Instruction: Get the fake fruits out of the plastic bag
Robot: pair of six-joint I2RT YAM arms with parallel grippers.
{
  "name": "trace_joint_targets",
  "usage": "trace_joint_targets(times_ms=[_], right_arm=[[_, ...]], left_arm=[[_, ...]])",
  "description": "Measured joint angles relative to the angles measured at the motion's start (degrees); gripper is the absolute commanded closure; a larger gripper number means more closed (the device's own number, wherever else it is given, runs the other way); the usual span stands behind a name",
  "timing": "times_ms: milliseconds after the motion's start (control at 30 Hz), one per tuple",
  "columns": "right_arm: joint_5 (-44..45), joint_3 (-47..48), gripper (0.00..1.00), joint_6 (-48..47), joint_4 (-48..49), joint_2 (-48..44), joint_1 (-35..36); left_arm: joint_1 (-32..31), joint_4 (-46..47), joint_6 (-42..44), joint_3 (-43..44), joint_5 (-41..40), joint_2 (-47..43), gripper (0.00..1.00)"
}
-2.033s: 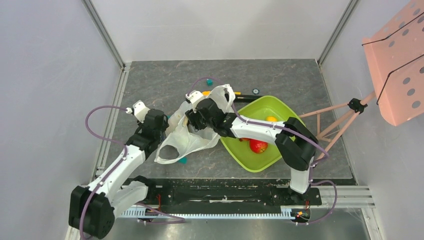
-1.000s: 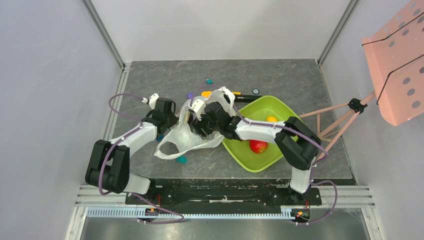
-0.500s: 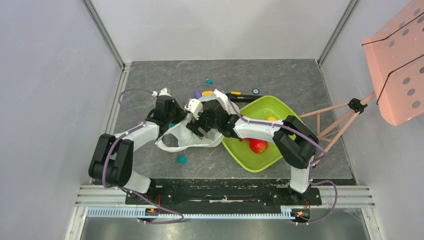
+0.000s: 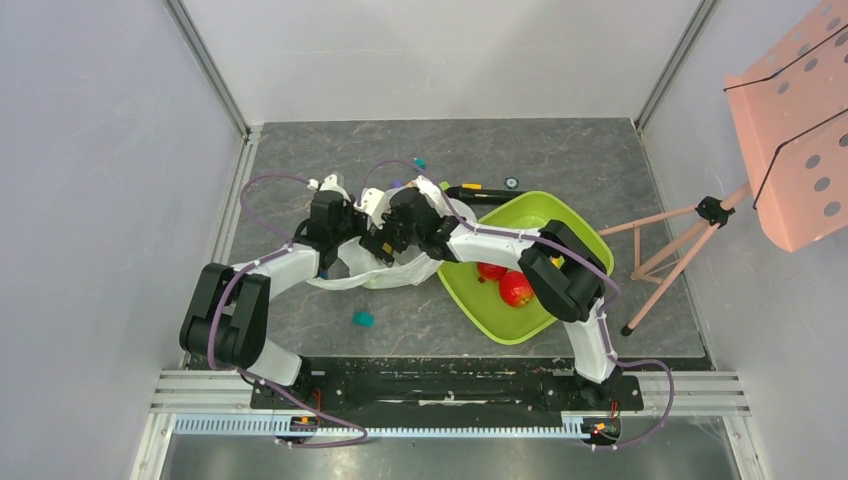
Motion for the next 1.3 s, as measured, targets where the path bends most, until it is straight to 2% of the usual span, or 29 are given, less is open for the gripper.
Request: trace_joint_targets(times_ms=[100, 167, 400, 533, 733, 933, 1167, 1300], right_arm=[[-0.6, 1.4, 0.03, 0.0, -0.3, 1.0, -0.3], [-0.9, 1.9, 0.07, 0.0, -0.3, 1.4, -0.3], [-0.7, 0.7, 0.37, 1.5, -1.0, 1.5, -0.5], [0.2, -6.1, 0.46, 2.5, -1.2, -1.9, -1.1], [1.5, -15.6, 0.48, 3.1, -1.5, -11.7, -0.9], [4.4, -22.1, 0.49, 3.8, 1.1, -21.4, 2.2], [10.6, -29.3, 0.49, 4.8, 3.5, -26.7, 7.7], [13.8, -32.3, 0.49, 6.4, 4.8, -27.9, 8.1]], left_arm=[[0.0, 1.0, 0.3, -0.4, -0.3, 0.0, 0.98], [0.0, 1.5, 0.3, -0.8, -0.7, -0.2, 0.98], [0.1, 1.4, 0.2, -3.8, -3.5, -4.6, 0.98], [0.0, 1.0, 0.2, -6.9, -5.4, -8.1, 0.98], [-0.1, 1.2, 0.2, -10.7, -6.8, -12.9, 0.98], [-0.1, 2.9, 0.2, -13.3, -7.8, -17.1, 0.98], [-0.1, 8.3, -0.2, -15.1, -4.5, -22.3, 0.98], [-0.2, 11.6, -0.5, -15.1, -1.0, -25.2, 0.98]])
